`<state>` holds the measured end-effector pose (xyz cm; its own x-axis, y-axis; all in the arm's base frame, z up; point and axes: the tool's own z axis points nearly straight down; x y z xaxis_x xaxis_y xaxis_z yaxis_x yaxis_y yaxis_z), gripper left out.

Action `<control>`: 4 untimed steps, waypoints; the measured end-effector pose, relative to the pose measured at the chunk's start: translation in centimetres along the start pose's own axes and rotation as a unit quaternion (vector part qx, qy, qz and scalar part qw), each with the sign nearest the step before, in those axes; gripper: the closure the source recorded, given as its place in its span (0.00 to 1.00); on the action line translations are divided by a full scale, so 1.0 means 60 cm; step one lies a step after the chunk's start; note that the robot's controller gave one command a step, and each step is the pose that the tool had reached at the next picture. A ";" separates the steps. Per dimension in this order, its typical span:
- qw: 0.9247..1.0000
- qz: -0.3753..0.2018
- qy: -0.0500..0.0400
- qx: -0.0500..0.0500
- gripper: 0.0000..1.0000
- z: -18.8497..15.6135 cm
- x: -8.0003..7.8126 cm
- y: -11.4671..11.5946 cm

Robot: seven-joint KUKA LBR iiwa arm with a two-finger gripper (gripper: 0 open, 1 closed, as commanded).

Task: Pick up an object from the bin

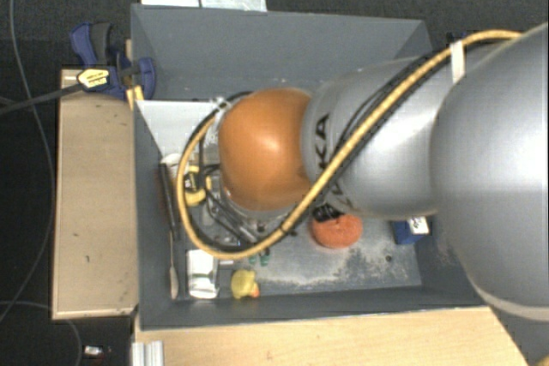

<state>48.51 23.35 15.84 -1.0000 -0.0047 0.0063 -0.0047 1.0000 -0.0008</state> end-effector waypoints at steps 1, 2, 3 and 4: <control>1.000 0.003 -0.004 -0.001 0.00 -0.007 -0.004 -0.002; 0.999 0.038 -0.003 -0.001 0.00 0.005 -0.014 -0.014; 0.995 0.096 -0.005 -0.002 0.00 0.045 -0.049 -0.018; 1.000 -0.008 -0.004 -0.001 0.00 0.050 -0.051 -0.022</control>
Offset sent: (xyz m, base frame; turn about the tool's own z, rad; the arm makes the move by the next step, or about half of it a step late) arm 0.0126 -0.0148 -0.0092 0.1269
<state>51.54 22.03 12.84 -0.9998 -0.0203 -0.0014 -0.0203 0.9998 0.0011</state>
